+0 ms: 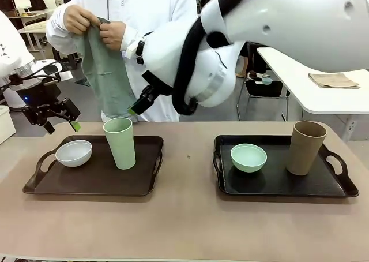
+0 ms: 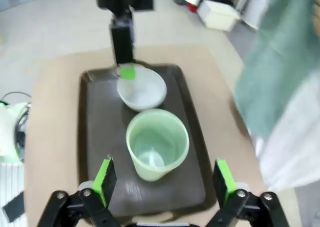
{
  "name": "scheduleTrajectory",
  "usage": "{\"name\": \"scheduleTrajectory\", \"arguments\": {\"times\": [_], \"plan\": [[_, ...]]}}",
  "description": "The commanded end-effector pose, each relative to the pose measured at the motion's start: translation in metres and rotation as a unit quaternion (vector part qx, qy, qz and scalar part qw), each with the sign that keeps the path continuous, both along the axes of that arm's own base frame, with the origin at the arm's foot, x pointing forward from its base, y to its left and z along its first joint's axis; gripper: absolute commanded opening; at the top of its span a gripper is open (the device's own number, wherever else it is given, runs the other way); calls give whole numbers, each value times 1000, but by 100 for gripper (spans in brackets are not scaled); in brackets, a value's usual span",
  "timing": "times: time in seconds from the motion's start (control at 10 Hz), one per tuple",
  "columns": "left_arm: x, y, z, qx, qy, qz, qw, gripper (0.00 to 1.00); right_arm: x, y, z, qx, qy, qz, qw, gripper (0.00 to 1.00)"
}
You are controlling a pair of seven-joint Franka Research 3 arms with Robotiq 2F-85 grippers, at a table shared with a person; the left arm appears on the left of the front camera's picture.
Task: Set up a tray with a mat and arrange the tableware.
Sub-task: Pick up the Picnic Bowl and Reusable plastic cup from the Handle tray in front of the human's position and hold them in the air.
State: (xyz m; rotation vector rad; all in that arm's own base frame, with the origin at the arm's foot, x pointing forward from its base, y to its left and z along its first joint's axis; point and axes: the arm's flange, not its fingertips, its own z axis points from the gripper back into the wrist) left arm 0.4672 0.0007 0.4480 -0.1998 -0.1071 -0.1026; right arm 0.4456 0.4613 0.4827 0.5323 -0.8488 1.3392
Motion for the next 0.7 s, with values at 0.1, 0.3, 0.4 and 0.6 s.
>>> {"name": "scheduleTrajectory", "arguments": {"times": [0.1,0.3,0.4,0.6], "plan": [[6,6,-19,-4,19,-16,1000,100,41,-43,-70,56,62,159,984,100],[1,11,-26,-17,14,-44,999,100,39,-51,-81,39,71,199,977,100],[1,13,-25,-31,-18,-44,998,100,38,-57,-82,9,68,175,982,100],[4,4,-26,-1,22,-21,1000,100,52,-38,-77,71,71,180,979,100]]}}
